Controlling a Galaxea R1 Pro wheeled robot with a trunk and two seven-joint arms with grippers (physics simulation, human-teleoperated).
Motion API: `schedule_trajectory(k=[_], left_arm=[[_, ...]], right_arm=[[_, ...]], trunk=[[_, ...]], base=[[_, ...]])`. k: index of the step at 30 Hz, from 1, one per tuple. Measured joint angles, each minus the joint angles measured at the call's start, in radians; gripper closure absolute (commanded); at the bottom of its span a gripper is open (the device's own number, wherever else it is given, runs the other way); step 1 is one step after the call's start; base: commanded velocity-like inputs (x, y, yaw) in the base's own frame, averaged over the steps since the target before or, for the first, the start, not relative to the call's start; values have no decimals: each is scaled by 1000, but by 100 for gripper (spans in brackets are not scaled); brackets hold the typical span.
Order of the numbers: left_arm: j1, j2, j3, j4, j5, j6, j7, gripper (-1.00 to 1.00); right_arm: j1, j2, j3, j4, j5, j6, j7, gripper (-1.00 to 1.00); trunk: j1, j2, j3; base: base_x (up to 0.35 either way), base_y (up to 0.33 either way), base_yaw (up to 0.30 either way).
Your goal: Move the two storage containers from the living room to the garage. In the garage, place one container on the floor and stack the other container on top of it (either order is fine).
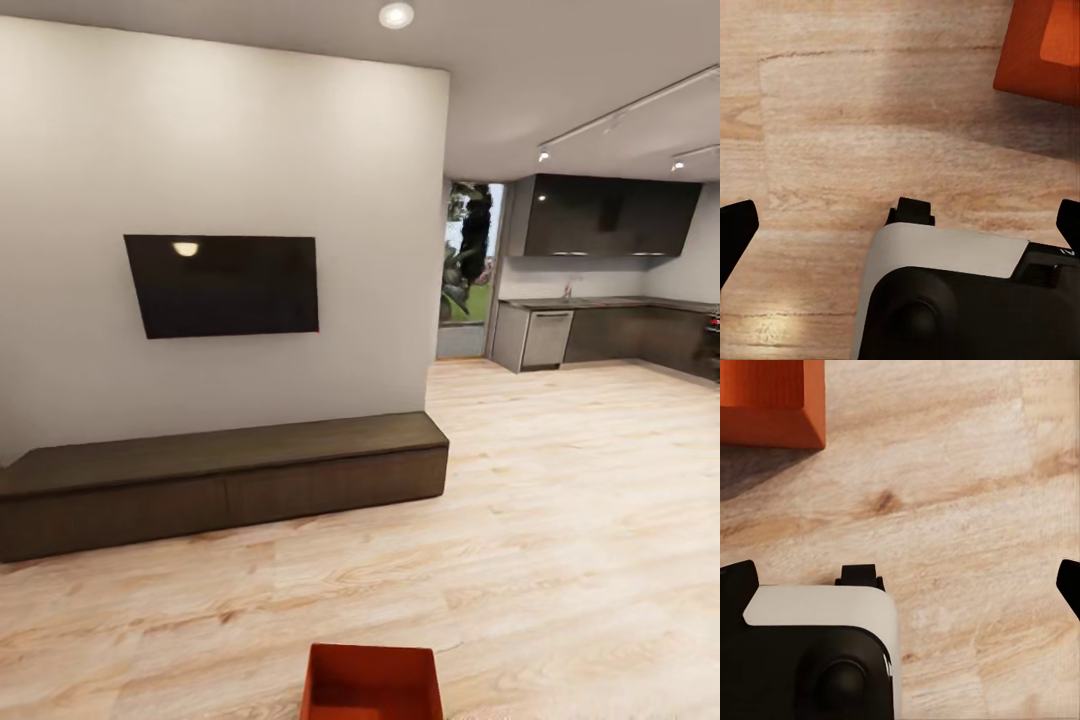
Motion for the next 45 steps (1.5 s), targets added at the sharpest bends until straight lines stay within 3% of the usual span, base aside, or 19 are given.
schedule_trajectory(k=[31,45], left_arm=[[0,0,0,0,0,0,0,-100],[0,2,0,-1,0,0,0,-100]], right_arm=[[0,3,-1,0,-1,-1,-4,-100],[0,-5,-1,0,0,2,1,-100]], trunk=[[0,0,0],[0,0,-19]], base=[[0,0,-33],[0,0,0]])
